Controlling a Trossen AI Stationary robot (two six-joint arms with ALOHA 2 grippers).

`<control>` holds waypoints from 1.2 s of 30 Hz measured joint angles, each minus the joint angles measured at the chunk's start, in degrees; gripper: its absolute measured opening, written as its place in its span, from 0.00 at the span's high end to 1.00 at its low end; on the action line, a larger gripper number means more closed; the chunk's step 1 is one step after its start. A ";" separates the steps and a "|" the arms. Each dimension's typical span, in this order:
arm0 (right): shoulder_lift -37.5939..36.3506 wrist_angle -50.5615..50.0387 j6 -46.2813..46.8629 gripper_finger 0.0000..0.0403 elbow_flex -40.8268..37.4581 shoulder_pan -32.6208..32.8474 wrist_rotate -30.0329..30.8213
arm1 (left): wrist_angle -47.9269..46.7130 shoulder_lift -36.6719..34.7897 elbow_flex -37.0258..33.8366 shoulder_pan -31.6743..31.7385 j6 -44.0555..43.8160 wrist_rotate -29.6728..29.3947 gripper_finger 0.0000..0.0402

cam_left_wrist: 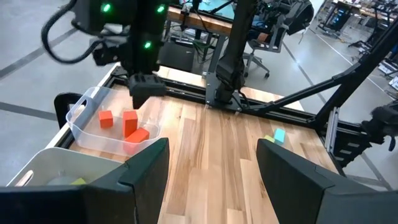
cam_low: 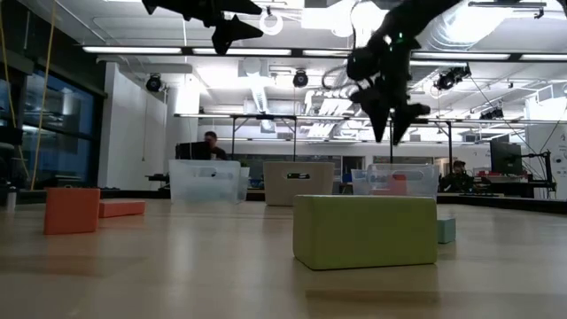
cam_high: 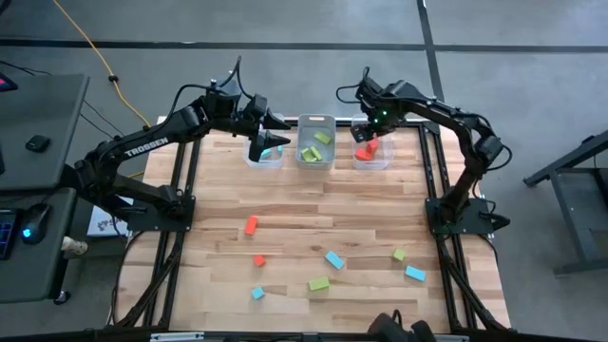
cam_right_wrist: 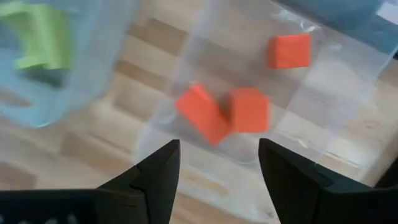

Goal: Sort & place blocks by color
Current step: Put the green block into the blue bin

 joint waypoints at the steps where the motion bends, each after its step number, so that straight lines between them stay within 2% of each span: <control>1: -0.71 -0.15 0.51 0.48 0.41 1.04 0.01 | -0.04 0.00 0.00 0.00 0.02 0.02 0.45; 8: -6.44 -0.33 7.08 0.48 0.59 11.34 0.63 | -3.59 0.00 0.00 0.00 2.40 -2.11 0.45; 12: -8.85 -1.55 12.87 0.48 0.59 18.09 3.55 | -6.09 0.00 0.00 0.00 3.01 -4.09 0.45; 20: -9.96 -7.48 24.65 0.48 0.52 30.97 3.93 | -8.52 0.00 -0.02 0.00 3.77 -4.73 0.45; 29: -9.96 -11.75 26.54 0.48 0.52 45.08 2.00 | -8.57 0.00 -0.02 -0.02 3.87 -4.73 0.45; 36: -9.96 -16.56 29.42 0.48 0.48 55.25 6.74 | -8.55 0.00 -0.02 -0.31 2.27 -4.71 0.45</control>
